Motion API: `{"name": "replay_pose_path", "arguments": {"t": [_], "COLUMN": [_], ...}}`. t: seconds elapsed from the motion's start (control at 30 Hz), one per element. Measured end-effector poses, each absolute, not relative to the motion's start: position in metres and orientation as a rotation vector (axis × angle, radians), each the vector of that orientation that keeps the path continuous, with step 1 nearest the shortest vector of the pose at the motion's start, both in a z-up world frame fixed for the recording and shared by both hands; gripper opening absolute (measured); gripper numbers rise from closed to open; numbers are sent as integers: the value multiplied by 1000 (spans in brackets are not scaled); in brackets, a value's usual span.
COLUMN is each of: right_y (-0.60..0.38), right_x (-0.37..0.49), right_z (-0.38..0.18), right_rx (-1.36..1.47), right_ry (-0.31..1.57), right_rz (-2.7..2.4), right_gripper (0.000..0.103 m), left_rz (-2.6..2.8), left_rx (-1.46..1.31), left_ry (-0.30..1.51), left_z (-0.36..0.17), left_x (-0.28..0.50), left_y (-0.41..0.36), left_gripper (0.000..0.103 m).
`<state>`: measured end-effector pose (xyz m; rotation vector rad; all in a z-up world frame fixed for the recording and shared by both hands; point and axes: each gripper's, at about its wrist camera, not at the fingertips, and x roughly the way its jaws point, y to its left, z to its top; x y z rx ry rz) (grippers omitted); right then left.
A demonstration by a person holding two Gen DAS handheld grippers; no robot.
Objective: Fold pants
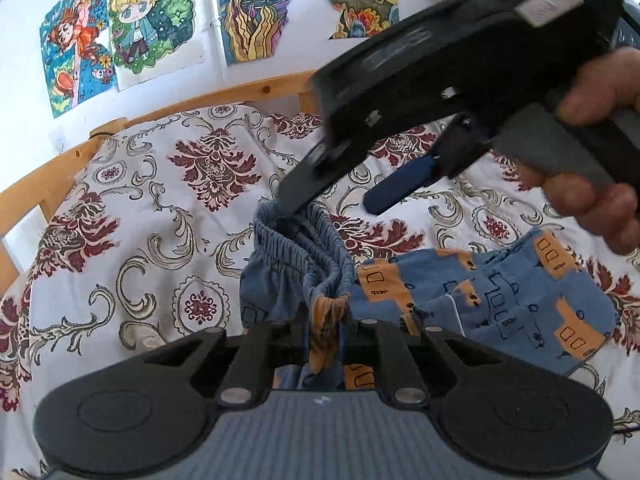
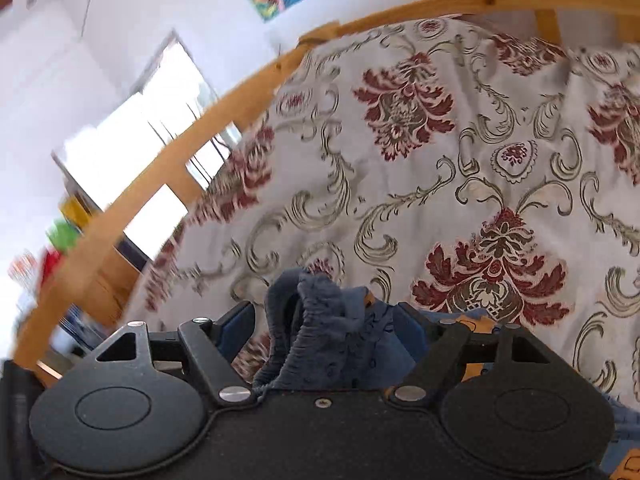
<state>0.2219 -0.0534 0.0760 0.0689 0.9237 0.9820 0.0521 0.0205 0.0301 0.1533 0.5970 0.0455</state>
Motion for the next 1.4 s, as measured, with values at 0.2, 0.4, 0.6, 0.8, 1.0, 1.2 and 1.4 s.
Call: {"name": "replay_pose_path", "arguments": {"t": [0.2, 0.4, 0.6, 0.8, 1.0, 1.2, 1.4], "right_y": [-52, -87, -129, -176, -220, -249, -267], "right_x": [215, 215, 223, 223, 219, 215, 218], "right_z": [57, 71, 85, 90, 72, 45, 24], "right_rx": [123, 234, 288, 285, 275, 304, 331], "right_ry": [964, 929, 900, 875, 896, 916, 934], "right_rz": [963, 971, 962, 904, 818, 768, 735], "right_gripper": [21, 19, 19, 19, 19, 19, 19], "left_rz": [19, -58, -163, -263, -347, -389, -406], "left_rx": [150, 172, 166, 158, 216, 254, 254], "left_ry": [602, 566, 557, 564, 590, 637, 681], "left_z": [31, 47, 64, 68, 46, 22, 8], "left_x": [56, 55, 67, 83, 96, 101, 110], "left_y": [20, 7, -13, -46, -88, -120, -133], "left_gripper": [13, 13, 13, 13, 14, 14, 15]}}
